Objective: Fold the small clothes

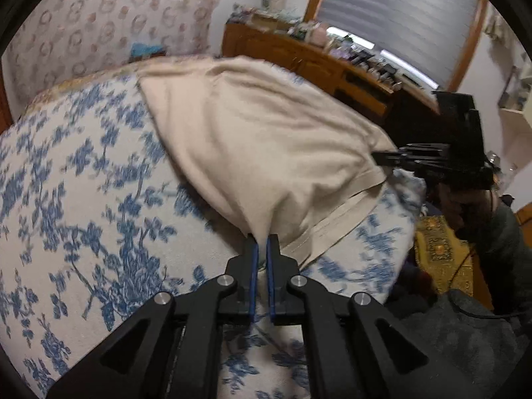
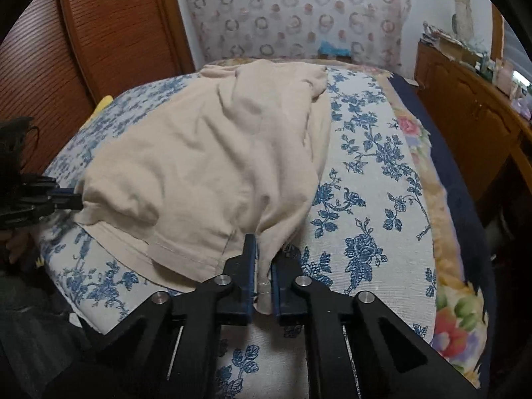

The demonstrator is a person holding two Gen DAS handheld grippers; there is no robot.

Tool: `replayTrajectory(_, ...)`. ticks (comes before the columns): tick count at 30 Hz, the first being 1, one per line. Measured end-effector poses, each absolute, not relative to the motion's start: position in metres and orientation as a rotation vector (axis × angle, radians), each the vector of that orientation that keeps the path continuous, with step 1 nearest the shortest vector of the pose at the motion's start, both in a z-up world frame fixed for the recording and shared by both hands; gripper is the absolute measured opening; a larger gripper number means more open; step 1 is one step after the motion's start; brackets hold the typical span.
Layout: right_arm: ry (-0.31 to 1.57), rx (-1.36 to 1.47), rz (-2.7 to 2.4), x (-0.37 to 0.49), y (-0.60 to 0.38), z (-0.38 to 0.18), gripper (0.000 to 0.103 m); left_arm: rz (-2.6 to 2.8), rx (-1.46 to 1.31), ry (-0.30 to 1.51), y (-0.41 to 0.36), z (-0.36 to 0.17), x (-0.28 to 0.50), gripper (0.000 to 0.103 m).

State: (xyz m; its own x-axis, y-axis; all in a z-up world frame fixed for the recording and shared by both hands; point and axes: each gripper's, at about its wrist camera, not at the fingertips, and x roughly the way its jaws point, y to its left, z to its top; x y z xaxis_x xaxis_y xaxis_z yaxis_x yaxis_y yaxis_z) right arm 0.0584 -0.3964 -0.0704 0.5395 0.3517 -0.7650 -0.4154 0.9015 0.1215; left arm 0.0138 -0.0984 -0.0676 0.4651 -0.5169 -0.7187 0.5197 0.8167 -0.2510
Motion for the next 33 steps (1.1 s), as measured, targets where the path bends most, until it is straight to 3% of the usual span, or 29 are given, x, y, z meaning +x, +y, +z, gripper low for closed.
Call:
replayTrajectory(13,0.677,0.034,0.500,0.062,-0.411,0.000,0.003,-0.604,-0.068,0.718,-0.071,-0.004,0.039,0.000)
replayTrajectory(23,0.593,0.000,0.490,0.168,-0.395,0.048,0.003,-0.511,-0.030,0.665,-0.061,0.033,0.157,0.000)
replayTrajectory(33,0.684,-0.026,0.464,0.278,-0.376,0.031,0.003,-0.417,-0.037,0.730,-0.055,0.012,0.257,0.000)
